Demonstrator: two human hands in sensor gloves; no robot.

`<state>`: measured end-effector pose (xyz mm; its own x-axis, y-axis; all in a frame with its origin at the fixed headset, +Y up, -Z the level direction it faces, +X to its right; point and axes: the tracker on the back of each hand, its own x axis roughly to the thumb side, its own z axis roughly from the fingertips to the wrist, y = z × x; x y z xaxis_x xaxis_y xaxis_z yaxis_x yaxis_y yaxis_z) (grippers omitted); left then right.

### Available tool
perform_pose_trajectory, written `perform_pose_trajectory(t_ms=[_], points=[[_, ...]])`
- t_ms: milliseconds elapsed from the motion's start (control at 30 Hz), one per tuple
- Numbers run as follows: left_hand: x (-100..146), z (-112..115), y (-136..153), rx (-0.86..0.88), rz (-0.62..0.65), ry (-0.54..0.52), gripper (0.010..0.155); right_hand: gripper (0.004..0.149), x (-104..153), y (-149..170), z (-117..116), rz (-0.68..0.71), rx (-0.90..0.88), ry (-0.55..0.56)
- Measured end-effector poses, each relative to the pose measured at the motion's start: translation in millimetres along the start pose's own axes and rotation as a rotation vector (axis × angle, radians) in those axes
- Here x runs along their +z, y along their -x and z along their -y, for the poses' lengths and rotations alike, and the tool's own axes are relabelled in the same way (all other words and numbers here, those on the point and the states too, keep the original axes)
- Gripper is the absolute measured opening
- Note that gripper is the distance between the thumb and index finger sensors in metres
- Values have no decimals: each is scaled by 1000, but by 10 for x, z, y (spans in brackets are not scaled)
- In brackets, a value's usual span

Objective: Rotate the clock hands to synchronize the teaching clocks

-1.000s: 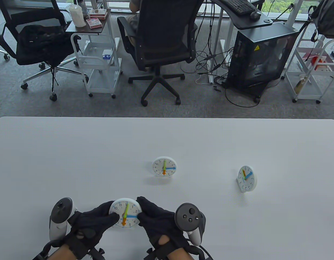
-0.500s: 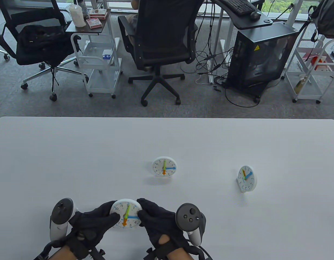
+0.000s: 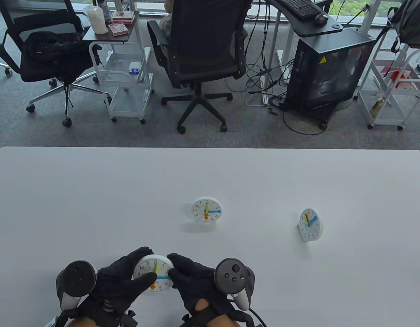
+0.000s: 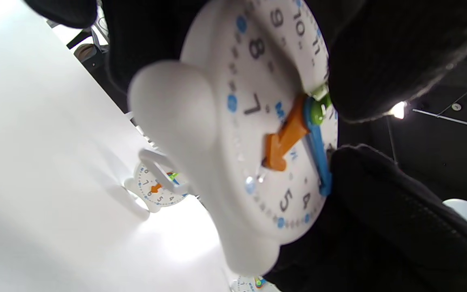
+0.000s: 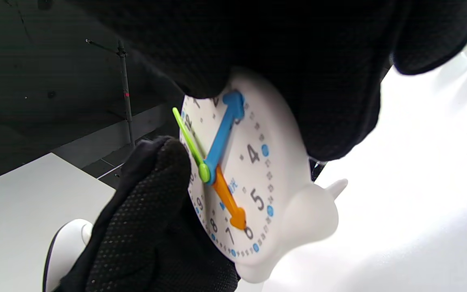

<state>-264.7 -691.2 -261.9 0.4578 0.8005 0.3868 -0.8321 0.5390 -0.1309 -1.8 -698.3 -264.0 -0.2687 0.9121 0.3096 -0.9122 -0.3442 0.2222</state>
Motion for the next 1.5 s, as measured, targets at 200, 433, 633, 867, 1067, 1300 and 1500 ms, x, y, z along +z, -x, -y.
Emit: perform_pose_trajectory(t_ms=[200, 433, 633, 867, 1067, 1300, 1500], points=[[9, -11, -1, -35, -5, -22, 77, 52, 1, -6, -23, 1, 8, -6], [14, -6, 6, -47, -15, -26, 75, 51, -3, -3, -30, -5, 11, -9], [14, -10, 11, -44, -14, -27, 74, 51, -4, -8, -38, -2, 12, -5], [7, -7, 23, -25, -25, -17, 73, 51, -3, -5, -42, -4, 8, -5], [-1, 1, 34, -10, -34, -9, 72, 52, -7, -2, -39, -6, 10, -4], [-33, 12, 59, 47, 3, 49, 74, 51, -4, -42, 22, 29, 46, 26], [-72, -33, 3, -41, 45, 163, 67, 51, 11, -174, 99, 167, 250, 56]])
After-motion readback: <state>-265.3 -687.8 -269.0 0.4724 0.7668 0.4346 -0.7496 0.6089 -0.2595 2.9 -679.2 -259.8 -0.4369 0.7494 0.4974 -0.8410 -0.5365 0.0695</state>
